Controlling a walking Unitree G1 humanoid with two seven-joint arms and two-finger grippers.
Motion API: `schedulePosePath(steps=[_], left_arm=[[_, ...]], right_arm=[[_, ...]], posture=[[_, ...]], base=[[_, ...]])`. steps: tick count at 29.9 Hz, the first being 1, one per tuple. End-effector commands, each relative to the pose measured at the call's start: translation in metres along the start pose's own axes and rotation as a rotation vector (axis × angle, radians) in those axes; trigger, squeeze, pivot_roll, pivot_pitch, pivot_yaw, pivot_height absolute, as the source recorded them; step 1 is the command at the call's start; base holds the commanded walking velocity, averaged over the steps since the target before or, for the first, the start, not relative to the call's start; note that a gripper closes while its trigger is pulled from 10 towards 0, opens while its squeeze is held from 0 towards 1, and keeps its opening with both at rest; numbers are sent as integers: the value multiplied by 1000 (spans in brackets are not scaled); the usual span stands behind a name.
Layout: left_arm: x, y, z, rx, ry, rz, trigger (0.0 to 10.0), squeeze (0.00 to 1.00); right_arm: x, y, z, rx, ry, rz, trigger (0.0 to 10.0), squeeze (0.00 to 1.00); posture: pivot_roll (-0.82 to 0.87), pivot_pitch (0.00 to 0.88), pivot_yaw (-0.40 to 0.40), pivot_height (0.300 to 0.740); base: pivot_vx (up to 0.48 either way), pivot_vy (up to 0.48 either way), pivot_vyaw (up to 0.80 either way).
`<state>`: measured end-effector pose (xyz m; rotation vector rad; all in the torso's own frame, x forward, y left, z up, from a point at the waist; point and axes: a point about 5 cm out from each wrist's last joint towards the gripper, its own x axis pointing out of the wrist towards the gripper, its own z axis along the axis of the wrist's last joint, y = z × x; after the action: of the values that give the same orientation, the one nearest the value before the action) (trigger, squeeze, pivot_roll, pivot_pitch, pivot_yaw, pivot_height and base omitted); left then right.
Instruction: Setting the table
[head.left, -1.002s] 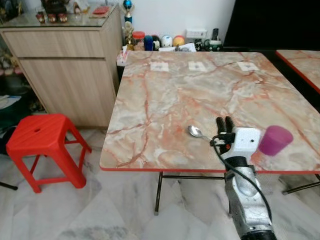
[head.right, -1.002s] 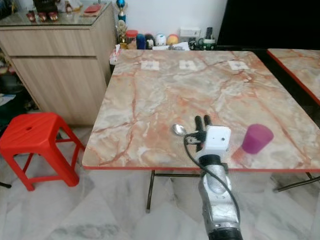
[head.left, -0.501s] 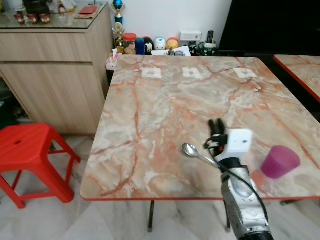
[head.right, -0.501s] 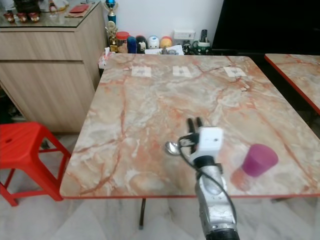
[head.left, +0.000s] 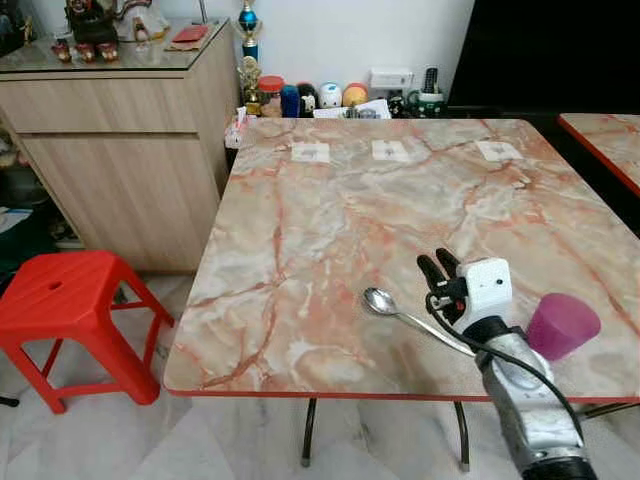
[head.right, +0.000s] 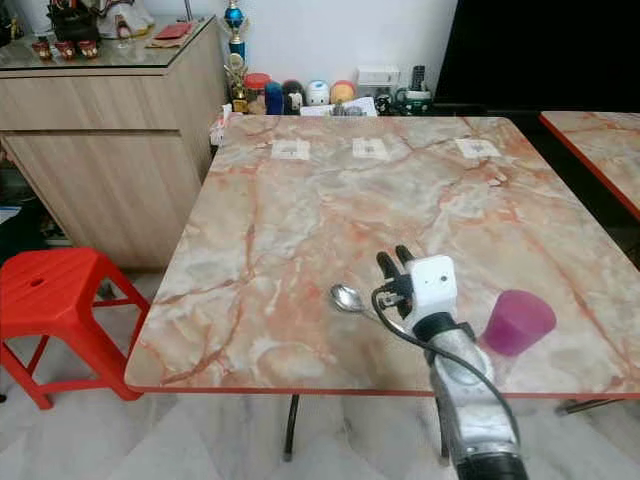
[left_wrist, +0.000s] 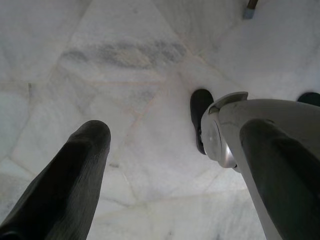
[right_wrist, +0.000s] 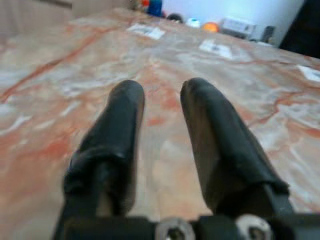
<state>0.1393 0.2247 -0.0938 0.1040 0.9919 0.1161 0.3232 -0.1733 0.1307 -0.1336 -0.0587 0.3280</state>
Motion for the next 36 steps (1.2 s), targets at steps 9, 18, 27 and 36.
schedulePosePath(steps=[9,18,27,36], left_arm=[[-2,3,-8,6,36,-1,10000,0],[-2,0,-9,12,35,-6,10000,0],[-2,2,-8,19,36,-11,10000,0],[-2,4,-7,26,34,-15,10000,0]], right_arm=[[6,-4,-17,-36,169,178,10000,0],[3,-15,-30,-77,334,251,10000,0],[-4,-25,-30,-33,369,304,10000,0],[-8,-30,-34,-2,394,317,10000,0]], posture=[[29,82,0,740],[29,78,4,740],[20,63,12,740],[19,60,16,740]], base=[[0,0,0],[0,0,0],[0,0,0],[0,0,0]])
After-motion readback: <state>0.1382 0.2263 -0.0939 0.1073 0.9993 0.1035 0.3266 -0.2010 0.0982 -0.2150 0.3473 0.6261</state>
